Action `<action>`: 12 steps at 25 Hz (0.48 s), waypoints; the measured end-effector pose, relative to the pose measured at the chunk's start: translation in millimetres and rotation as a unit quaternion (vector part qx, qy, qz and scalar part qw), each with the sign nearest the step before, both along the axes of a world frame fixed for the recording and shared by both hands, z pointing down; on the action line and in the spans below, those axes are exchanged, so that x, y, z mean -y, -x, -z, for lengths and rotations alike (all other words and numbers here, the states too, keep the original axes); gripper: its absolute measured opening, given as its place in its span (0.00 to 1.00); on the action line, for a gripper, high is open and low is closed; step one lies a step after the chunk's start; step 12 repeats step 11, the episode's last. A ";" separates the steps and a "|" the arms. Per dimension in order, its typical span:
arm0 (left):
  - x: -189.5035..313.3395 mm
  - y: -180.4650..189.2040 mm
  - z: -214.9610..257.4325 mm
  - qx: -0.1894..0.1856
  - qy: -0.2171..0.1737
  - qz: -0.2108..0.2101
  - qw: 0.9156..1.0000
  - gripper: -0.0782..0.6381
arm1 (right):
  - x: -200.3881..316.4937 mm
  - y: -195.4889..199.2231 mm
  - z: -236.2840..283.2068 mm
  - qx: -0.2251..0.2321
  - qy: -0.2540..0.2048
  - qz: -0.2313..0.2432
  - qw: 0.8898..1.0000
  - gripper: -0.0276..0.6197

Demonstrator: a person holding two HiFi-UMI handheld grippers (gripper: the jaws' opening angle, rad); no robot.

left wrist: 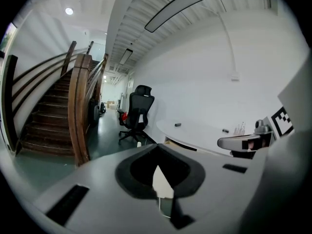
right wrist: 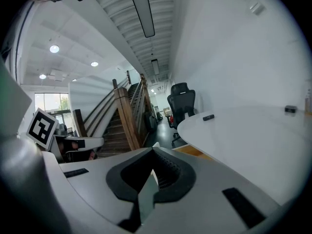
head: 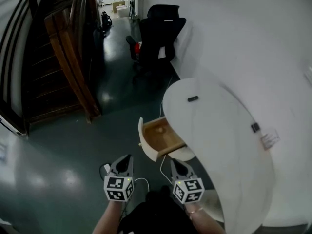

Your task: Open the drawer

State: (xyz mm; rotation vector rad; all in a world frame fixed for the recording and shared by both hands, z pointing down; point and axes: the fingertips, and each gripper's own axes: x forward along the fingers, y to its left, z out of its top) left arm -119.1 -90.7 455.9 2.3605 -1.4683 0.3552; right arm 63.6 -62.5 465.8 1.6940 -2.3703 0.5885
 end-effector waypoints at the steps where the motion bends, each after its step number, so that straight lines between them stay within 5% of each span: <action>1: 0.5 0.2 0.0 0.000 0.000 0.000 1.000 0.11 | 0.0 0.0 -0.8 0.000 -0.001 0.002 1.000 0.05; 12: 8.1 3.7 -2.9 -0.004 0.001 -0.001 1.000 0.11 | 5.1 4.1 -8.3 0.007 0.008 0.000 1.000 0.05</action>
